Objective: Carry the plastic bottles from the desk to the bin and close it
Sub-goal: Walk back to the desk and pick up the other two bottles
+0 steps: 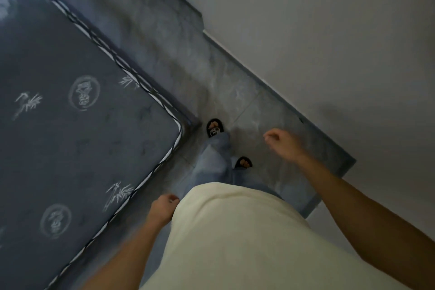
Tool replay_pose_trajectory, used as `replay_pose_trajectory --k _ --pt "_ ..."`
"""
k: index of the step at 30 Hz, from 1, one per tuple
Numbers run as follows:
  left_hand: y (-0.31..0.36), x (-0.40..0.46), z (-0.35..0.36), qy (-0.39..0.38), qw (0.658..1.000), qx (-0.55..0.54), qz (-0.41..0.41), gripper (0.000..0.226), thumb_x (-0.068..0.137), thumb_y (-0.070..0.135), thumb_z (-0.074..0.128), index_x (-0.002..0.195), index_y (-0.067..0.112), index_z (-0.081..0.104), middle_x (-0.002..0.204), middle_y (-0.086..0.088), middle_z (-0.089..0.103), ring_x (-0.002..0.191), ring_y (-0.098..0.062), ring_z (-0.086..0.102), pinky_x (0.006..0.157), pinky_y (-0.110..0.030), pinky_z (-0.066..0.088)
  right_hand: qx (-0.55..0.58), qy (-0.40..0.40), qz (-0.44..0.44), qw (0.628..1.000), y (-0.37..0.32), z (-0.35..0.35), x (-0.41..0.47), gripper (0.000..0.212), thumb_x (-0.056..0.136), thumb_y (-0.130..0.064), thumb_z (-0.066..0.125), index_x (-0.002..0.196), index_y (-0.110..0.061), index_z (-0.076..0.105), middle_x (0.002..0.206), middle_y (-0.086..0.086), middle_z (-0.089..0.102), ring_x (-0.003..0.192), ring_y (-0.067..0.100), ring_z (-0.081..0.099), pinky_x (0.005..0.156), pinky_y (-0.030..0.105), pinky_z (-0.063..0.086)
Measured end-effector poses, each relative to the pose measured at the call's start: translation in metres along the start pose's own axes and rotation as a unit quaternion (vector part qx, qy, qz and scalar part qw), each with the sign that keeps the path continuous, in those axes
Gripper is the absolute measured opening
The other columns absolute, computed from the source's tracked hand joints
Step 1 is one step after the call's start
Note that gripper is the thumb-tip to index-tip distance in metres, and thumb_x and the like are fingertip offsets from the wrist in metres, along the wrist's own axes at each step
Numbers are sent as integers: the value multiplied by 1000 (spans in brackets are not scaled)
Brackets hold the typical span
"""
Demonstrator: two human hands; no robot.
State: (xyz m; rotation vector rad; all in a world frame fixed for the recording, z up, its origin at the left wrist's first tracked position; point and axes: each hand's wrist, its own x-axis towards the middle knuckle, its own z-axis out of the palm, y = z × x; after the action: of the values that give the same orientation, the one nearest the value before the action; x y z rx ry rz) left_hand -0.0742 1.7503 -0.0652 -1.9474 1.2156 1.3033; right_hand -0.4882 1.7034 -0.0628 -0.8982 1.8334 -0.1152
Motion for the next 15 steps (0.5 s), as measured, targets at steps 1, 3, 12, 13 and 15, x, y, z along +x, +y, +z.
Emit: replay_pose_trajectory --k 1,3,12,13,15 --pt "5 5 -8 0 1000 -17 -5 17 92 25 64 101 19 76 105 -8 76 104 -27 68 77 -27 43 -10 -5 -3 1000 -14 -5 13 22 97 -30 56 113 -20 68 111 4 72 100 23 68 90 37 54" --pt "20 15 -25 1 999 -46 -11 17 92 25 64 104 19 75 107 -8 75 105 -27 68 77 -26 42 -27 -15 -4 1000 -37 -13 34 23 97 -26 57 115 -15 68 113 9 72 102 28 69 95 45 54" --pt "148 74 -144 75 987 -127 55 21 93 23 58 104 18 75 107 -7 75 104 -28 67 90 -35 52 -79 -44 68 994 -71 -55 77 23 98 -12 54 105 4 70 101 25 72 93 40 68 88 51 55" --pt "165 80 -159 78 986 -135 65 21 93 25 58 104 20 75 107 -5 75 103 -26 67 89 -34 52 -83 -41 80 993 -73 -62 80 24 98 -12 53 103 5 70 98 25 72 92 40 69 86 50 54" --pt "198 94 -188 85 982 -149 83 21 91 27 58 103 24 74 106 -1 75 101 -22 67 86 -32 52 -84 -35 101 991 -80 -78 90 26 98 -13 53 101 5 71 96 24 73 89 39 71 83 47 55"
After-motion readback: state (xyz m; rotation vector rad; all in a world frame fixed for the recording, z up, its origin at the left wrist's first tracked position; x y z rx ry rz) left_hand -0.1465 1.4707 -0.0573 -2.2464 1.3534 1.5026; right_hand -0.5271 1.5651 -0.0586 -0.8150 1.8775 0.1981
